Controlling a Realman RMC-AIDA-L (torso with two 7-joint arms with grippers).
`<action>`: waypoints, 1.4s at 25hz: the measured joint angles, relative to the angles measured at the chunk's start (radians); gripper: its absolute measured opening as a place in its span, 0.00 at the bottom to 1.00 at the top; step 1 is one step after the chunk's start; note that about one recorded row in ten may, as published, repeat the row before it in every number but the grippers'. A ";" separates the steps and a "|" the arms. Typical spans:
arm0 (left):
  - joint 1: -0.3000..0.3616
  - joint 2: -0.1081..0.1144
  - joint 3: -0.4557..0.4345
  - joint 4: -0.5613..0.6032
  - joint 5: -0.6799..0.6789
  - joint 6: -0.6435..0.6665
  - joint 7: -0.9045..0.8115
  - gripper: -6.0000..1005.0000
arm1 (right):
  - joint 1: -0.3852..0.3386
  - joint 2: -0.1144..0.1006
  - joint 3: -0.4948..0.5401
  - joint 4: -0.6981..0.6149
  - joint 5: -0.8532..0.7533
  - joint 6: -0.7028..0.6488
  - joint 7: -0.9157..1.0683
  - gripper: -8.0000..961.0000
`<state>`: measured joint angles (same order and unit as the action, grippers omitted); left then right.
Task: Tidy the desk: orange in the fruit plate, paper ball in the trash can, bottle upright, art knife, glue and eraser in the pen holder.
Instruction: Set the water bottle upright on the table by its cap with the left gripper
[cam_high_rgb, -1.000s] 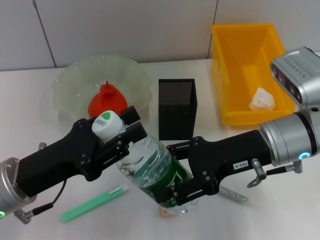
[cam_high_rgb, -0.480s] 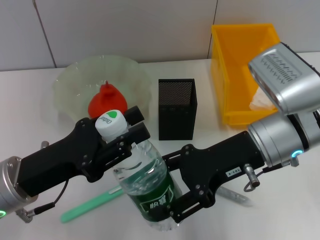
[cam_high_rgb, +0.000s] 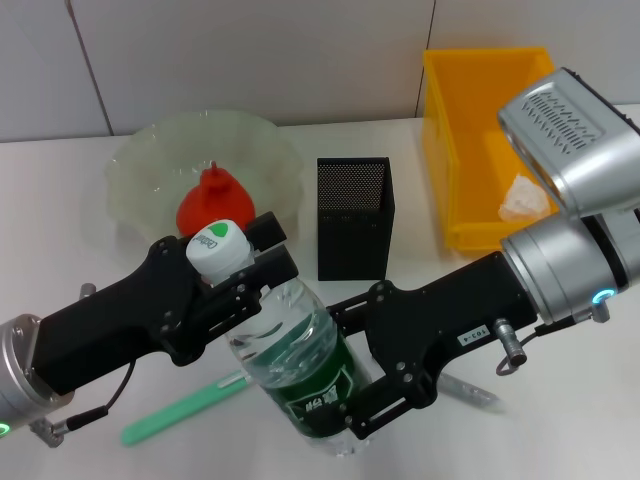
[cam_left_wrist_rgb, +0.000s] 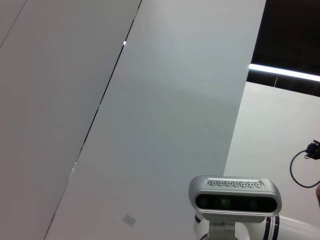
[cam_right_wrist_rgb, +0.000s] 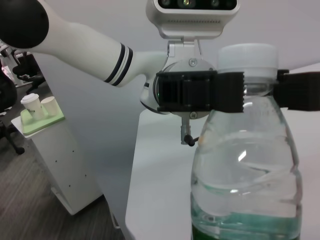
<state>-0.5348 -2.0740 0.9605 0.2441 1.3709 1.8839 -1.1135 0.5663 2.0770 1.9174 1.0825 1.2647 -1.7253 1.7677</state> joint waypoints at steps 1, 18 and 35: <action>0.002 0.001 0.000 0.000 -0.002 0.001 0.002 0.42 | -0.001 0.000 0.002 0.003 0.001 -0.002 0.002 0.81; 0.006 0.005 0.000 0.004 0.001 0.001 0.000 0.41 | -0.034 -0.006 0.076 0.106 -0.001 -0.088 0.051 0.81; 0.036 0.008 -0.008 0.064 -0.001 -0.001 0.023 0.42 | -0.101 -0.012 0.214 0.182 -0.029 -0.149 0.041 0.81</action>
<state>-0.4991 -2.0659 0.9524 0.3086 1.3699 1.8830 -1.0902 0.4657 2.0654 2.1313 1.2642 1.2356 -1.8740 1.8090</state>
